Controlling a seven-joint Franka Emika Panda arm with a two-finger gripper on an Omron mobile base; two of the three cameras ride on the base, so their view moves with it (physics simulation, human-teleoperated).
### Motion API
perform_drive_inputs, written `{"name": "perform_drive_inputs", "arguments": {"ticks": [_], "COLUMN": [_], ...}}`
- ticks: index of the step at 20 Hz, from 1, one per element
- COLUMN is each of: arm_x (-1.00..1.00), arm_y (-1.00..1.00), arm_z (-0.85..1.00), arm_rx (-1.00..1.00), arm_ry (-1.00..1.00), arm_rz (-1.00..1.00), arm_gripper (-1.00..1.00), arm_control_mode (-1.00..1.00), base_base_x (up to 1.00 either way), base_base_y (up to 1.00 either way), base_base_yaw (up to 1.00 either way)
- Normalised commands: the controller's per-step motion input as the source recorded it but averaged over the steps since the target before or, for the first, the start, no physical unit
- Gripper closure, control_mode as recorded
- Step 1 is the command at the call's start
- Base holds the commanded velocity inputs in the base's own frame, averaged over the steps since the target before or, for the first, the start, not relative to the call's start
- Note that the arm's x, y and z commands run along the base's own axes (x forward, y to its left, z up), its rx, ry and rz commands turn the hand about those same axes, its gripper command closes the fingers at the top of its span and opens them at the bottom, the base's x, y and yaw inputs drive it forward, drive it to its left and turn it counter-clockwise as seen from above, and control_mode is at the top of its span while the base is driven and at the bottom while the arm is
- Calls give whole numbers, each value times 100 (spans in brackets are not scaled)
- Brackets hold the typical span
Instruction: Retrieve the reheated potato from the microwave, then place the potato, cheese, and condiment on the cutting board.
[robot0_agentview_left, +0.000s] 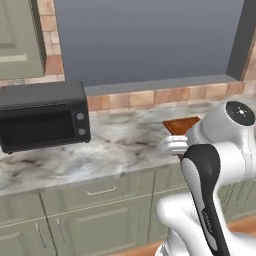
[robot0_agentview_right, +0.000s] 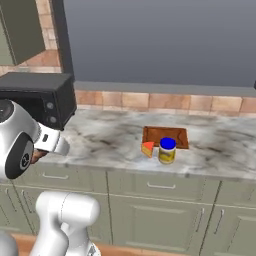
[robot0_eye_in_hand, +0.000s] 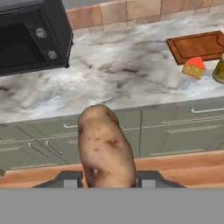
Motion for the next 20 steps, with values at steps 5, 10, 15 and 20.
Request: {"name": "perform_drive_inputs", "arguments": {"ticks": [5,10,15,20], "arm_x": [0,0,0,0], "arm_y": [0,0,0,0], "arm_z": [0,0,0,0], "arm_rx": [0,0,0,0], "arm_ry": [0,0,0,0], "arm_rz": [0,0,0,0], "arm_gripper": [100,100,100,100], "arm_control_mode": [100,100,100,100], "base_base_x": [39,43,58,60], "base_base_y": [-71,-68,-56,-44], "base_base_yaw": [0,0,0,0]}}
